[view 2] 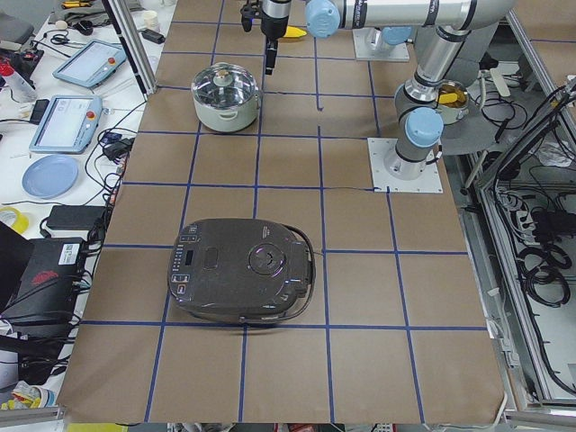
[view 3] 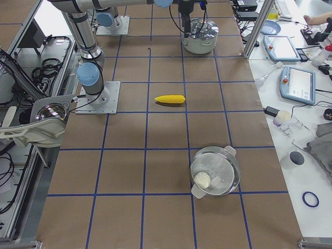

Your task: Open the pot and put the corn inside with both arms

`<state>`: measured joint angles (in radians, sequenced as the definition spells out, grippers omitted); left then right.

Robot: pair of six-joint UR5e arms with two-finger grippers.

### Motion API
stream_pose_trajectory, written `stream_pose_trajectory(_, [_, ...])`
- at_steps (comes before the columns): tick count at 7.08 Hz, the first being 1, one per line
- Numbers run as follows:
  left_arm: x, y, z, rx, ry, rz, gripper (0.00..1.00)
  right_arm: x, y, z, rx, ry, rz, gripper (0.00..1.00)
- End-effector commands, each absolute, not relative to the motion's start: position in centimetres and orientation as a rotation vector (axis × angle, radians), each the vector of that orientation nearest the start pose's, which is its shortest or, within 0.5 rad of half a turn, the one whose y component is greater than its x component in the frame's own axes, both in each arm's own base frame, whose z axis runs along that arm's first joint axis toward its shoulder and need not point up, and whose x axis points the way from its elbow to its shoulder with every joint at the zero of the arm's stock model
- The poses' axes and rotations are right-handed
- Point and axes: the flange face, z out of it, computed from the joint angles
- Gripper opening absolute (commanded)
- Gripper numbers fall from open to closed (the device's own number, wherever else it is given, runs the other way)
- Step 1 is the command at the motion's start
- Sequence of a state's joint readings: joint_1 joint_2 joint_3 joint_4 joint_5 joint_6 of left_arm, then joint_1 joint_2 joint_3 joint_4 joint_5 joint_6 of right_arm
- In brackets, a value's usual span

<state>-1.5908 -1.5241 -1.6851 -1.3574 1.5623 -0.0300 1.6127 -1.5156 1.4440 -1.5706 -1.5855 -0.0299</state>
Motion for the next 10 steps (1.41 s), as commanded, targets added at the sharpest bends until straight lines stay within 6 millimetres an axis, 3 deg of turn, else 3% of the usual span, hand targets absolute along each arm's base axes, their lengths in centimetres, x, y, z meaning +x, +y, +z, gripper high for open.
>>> stream_pose_trajectory(1, [-14.4, -48.2, 47.7, -0.013, 3.146, -0.232, 1.0, 15.4, -51.5, 52.3, -0.125, 3.14, -0.111, 1.0])
stream_pose_trajectory(5, [-14.4, -48.1, 47.8, -0.011, 3.144, -0.234, 1.0, 14.8, -51.9, 51.7, -0.164, 3.157, -0.097, 1.0])
stream_pose_trajectory(8, [-14.3, -48.1, 47.8, -0.014, 3.144, -0.232, 1.0, 12.5, -52.5, 50.8, -0.087, 3.157, -0.091, 1.0])
stream_pose_trajectory(10, [-14.3, -48.1, 47.7, -0.014, 3.143, -0.232, 1.0, 12.1, -52.2, 50.6, -0.062, 3.157, -0.098, 1.0])
